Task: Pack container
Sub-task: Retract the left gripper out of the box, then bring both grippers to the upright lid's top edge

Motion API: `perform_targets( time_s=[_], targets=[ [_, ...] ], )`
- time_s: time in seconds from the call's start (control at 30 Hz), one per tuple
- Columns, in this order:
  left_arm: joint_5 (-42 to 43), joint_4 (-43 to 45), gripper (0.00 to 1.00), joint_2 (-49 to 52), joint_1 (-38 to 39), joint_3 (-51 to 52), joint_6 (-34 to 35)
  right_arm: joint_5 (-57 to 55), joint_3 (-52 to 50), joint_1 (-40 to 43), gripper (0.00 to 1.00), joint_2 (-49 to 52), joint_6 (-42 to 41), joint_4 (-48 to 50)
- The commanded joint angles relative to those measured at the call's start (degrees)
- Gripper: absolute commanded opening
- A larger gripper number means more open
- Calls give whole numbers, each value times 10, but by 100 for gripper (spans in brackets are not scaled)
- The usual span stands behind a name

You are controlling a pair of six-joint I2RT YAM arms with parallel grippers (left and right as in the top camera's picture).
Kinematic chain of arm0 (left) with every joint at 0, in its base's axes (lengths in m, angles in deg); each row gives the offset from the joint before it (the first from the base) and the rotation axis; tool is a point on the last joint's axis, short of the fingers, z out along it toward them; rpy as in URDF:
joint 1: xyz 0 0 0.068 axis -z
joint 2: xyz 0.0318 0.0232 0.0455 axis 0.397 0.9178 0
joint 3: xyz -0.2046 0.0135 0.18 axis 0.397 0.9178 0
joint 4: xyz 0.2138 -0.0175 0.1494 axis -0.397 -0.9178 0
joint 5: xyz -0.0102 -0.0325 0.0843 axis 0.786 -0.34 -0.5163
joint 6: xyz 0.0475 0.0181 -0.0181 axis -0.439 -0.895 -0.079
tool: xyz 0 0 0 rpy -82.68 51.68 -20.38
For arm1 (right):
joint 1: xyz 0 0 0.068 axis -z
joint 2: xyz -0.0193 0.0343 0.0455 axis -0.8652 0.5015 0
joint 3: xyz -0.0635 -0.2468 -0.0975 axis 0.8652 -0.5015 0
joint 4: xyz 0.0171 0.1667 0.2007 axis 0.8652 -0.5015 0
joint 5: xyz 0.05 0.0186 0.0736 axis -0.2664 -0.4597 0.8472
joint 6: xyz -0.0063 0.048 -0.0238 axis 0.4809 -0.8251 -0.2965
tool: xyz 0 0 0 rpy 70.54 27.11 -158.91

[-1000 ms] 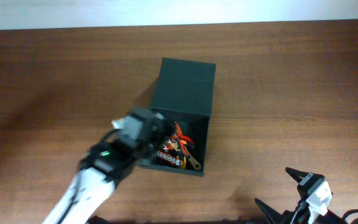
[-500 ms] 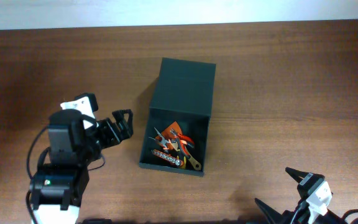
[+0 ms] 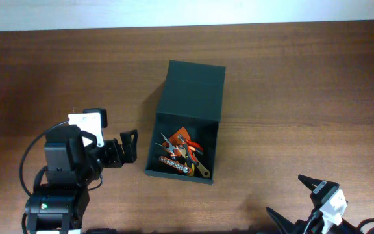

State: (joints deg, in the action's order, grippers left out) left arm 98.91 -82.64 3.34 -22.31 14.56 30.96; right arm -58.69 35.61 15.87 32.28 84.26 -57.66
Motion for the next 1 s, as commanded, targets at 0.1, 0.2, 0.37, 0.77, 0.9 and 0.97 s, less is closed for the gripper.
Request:
perform_targets(
  time_s=[0.1,0.2,0.37,0.77,0.9,0.97],
  targets=[
    [11,-14,99,-2,-4,-10,-16,-7,-2,-2,99,-2,-7,2],
    [11,-14,99,-2,-4,-10,-16,-11,-2,-2,99,-2,0,2],
    [13,-19,99,-2,-4,-10,-16,15,-2,-2,99,-2,-3,45],
    [90,-10,99,-1,-4,-10,-15,53,-2,-2,99,9,-23,157],
    [96,-7,99,19,-4,-23,-7,-60,21,-2,99,62,-80,143],
    [103,-7,99,43,-4,-40,-7,-98,42,-2,99,103,-85,142]
  ],
)
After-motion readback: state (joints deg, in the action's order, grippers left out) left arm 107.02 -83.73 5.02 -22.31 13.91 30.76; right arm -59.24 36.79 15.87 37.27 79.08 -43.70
